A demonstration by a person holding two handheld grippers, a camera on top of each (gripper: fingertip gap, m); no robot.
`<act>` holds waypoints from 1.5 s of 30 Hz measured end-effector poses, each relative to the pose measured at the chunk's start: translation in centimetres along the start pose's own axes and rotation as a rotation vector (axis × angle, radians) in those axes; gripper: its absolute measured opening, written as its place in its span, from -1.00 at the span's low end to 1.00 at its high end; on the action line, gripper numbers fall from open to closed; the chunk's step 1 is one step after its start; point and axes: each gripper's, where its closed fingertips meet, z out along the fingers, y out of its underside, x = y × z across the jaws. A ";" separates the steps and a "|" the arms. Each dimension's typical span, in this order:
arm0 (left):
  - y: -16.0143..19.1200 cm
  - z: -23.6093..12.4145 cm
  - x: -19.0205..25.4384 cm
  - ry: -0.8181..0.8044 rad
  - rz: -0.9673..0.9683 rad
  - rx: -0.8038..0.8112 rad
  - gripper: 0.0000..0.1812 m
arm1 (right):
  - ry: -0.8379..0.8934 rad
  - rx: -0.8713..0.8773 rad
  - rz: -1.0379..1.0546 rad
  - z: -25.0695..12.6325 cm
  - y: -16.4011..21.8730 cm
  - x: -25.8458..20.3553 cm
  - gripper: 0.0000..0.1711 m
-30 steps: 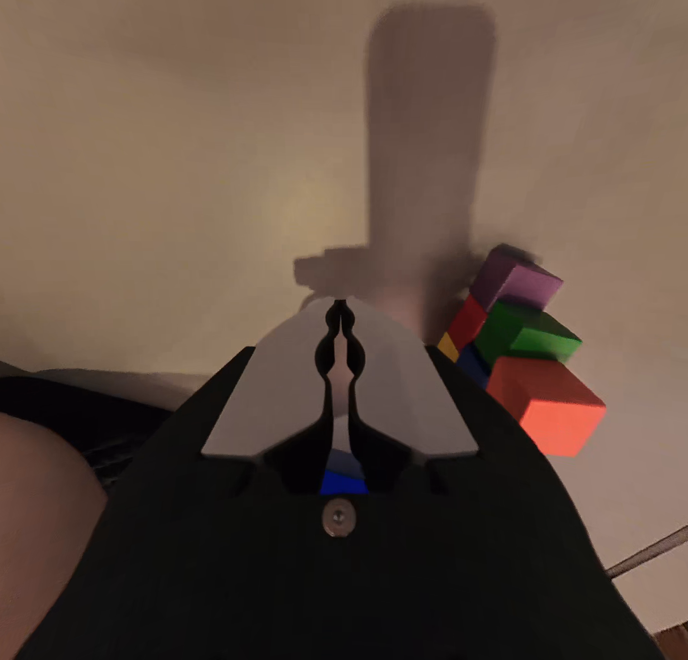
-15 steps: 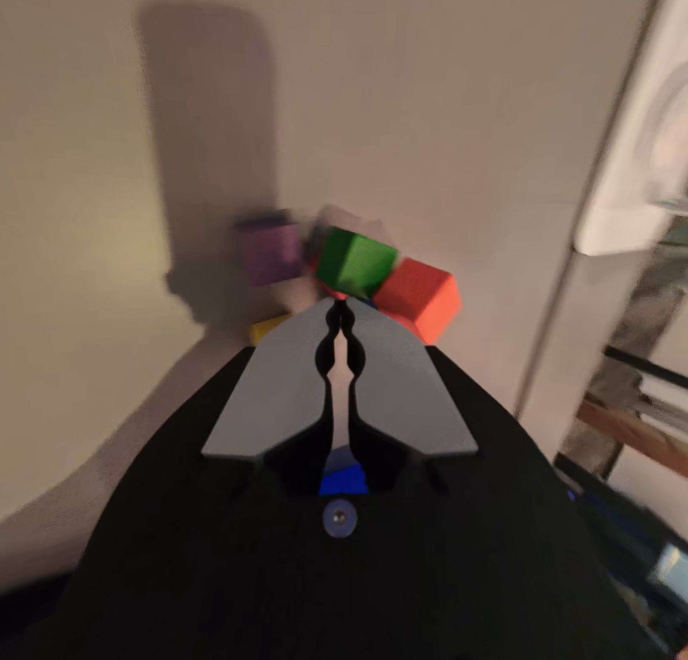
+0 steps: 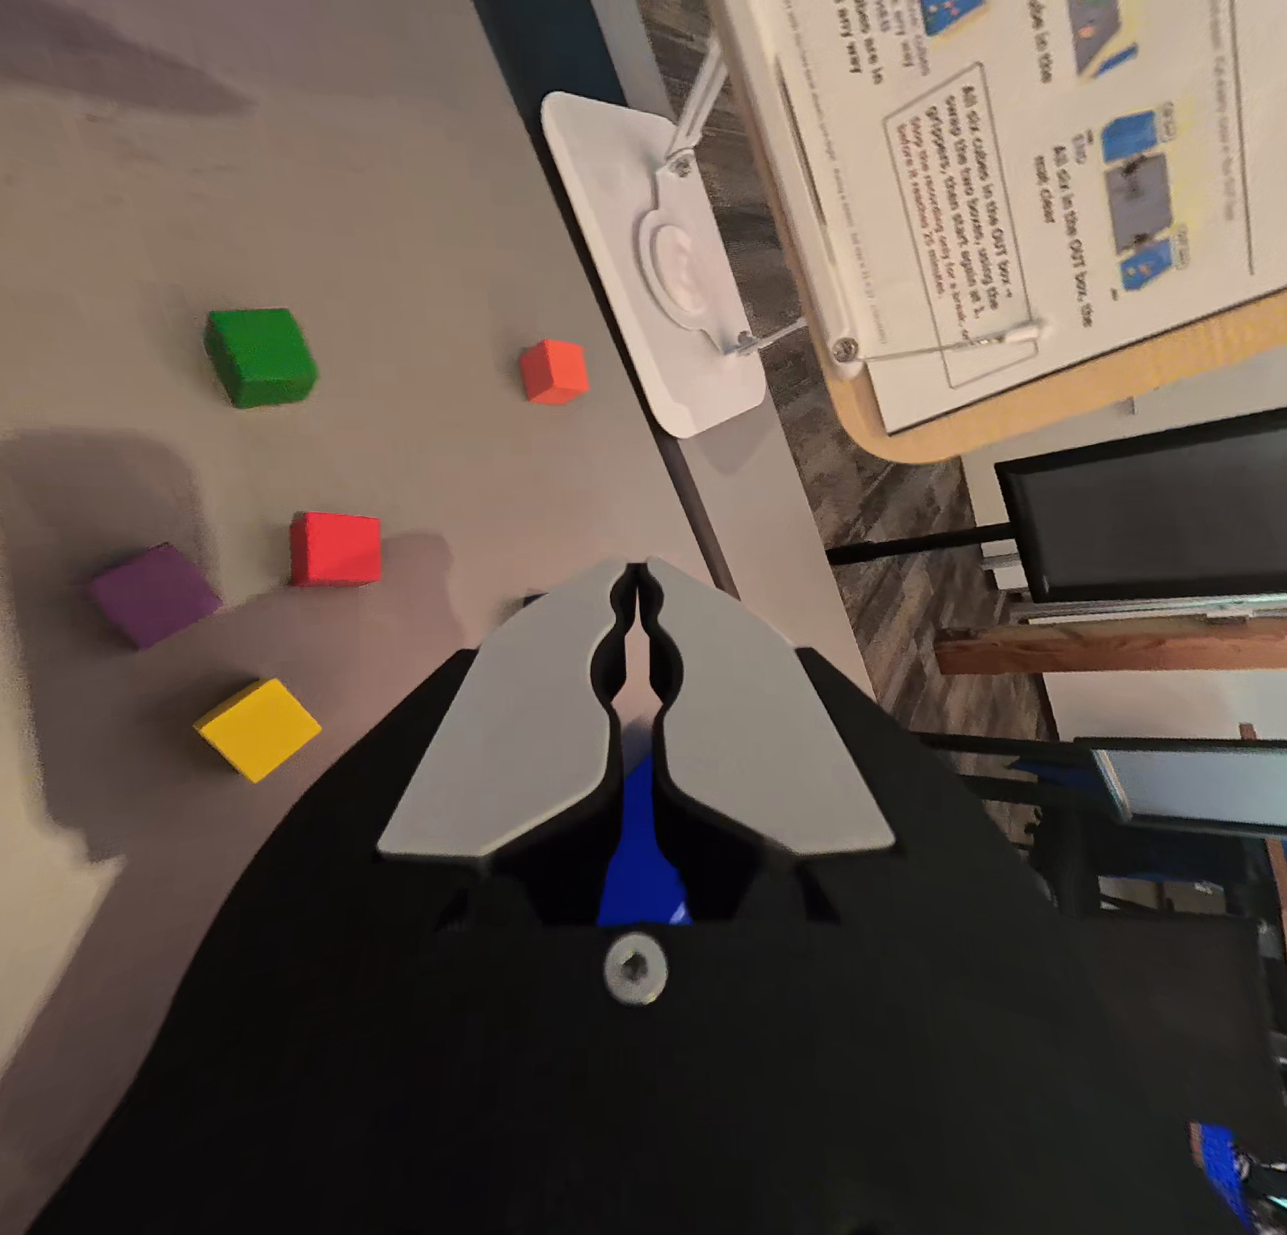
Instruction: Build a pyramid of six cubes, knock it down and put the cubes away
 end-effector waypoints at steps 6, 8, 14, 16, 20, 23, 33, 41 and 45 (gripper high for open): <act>0.1 0.1 0.2 0.006 0.005 -0.008 -0.43 | -0.003 -0.012 0.097 -0.1 0.9 1.0 -0.99; 0.0 -0.1 -0.1 -0.003 0.014 -0.007 -0.43 | 0.000 -0.011 0.144 0.0 1.2 1.4 -0.99; -1.5 -2.6 -4.5 -0.098 -0.009 0.043 -0.43 | -0.220 0.022 0.455 0.5 1.3 -0.2 -0.79; -2.0 -4.0 -6.2 -0.127 -0.040 0.069 -0.43 | -0.409 -0.045 0.459 0.5 1.8 -3.1 -0.62; -3.0 -6.3 -8.1 -0.119 -0.101 0.122 -0.44 | -0.785 -0.182 0.160 -2.2 3.4 -10.2 -0.57; -3.4 -7.1 -8.2 -0.081 -0.146 0.149 -0.44 | -0.704 -0.194 -0.121 -1.5 5.1 -11.2 -0.48; -2.9 -5.9 -5.6 -0.004 -0.093 0.102 -0.43 | -0.709 -0.307 -0.274 0.8 7.3 -13.5 -0.58; -2.6 -5.2 -4.7 0.012 -0.072 0.083 -0.43 | -0.743 -0.197 -0.232 -0.4 5.4 -12.9 -0.67; -2.6 -5.2 -4.6 0.014 -0.064 0.079 -0.43 | -0.515 0.129 -0.005 -4.3 0.7 -4.3 -0.67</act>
